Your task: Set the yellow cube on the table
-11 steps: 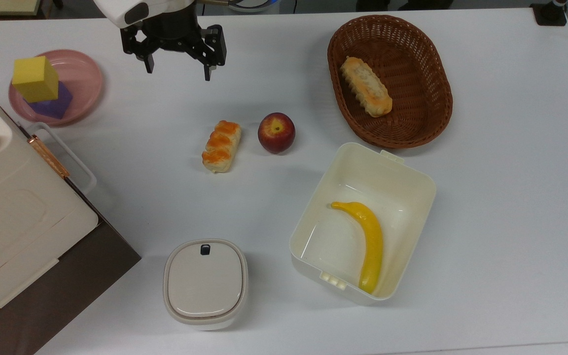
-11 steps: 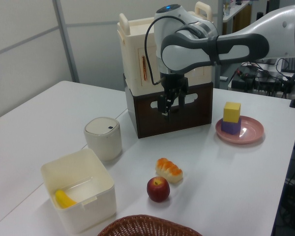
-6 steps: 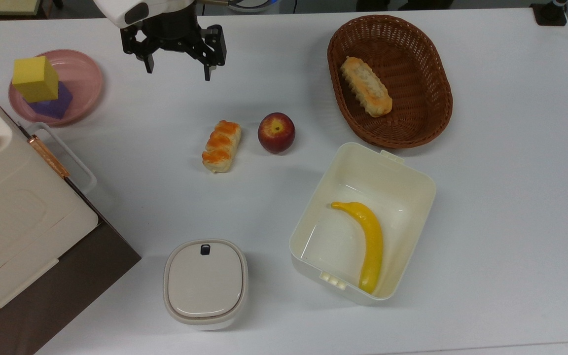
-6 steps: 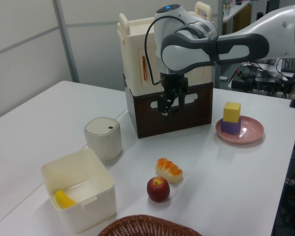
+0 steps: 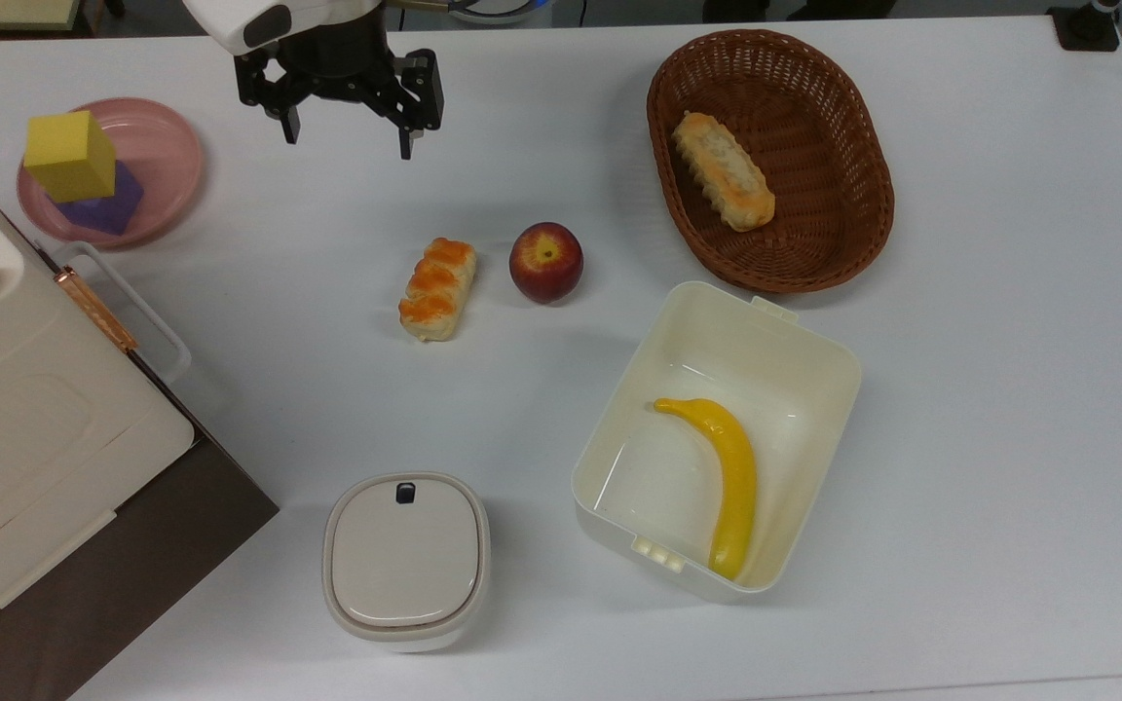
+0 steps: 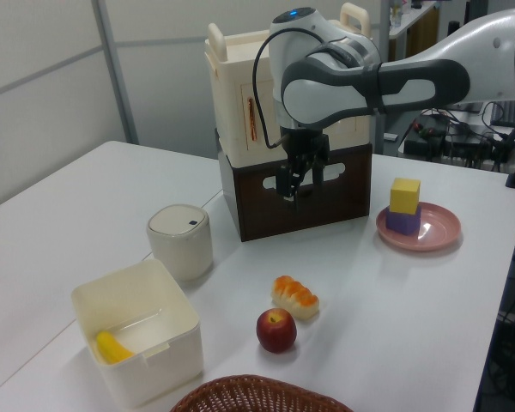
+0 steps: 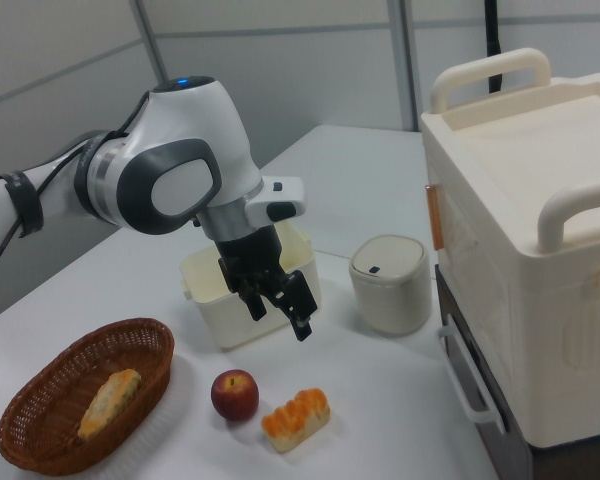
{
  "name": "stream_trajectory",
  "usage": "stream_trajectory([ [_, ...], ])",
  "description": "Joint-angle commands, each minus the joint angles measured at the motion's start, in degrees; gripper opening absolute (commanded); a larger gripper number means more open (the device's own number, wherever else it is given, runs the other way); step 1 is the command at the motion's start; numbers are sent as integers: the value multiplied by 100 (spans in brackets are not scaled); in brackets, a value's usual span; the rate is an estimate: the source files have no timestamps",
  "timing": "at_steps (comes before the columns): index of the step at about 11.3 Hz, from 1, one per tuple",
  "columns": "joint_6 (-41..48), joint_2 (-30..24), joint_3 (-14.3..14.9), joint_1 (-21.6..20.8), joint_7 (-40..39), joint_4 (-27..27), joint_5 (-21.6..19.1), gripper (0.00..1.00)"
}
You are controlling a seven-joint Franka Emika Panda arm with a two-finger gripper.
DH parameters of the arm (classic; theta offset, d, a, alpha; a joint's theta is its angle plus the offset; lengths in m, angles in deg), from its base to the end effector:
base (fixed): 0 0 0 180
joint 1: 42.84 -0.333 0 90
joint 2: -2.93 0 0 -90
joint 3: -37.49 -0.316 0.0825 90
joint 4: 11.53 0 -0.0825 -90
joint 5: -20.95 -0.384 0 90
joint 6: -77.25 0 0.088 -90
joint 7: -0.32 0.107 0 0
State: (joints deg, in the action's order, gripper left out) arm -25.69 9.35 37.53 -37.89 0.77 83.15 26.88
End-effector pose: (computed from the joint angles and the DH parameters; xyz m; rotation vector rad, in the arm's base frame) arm 0.5985 -0.0610 0.5411 3.0368 -0.1114 0.0427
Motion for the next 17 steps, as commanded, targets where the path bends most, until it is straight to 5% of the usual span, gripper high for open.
stream_trajectory([
  [1, 107, -88, 49, -74, 114, 60, 93, 100],
  [17, 617, -27, 119, -311, 237, 113, 418, 100],
])
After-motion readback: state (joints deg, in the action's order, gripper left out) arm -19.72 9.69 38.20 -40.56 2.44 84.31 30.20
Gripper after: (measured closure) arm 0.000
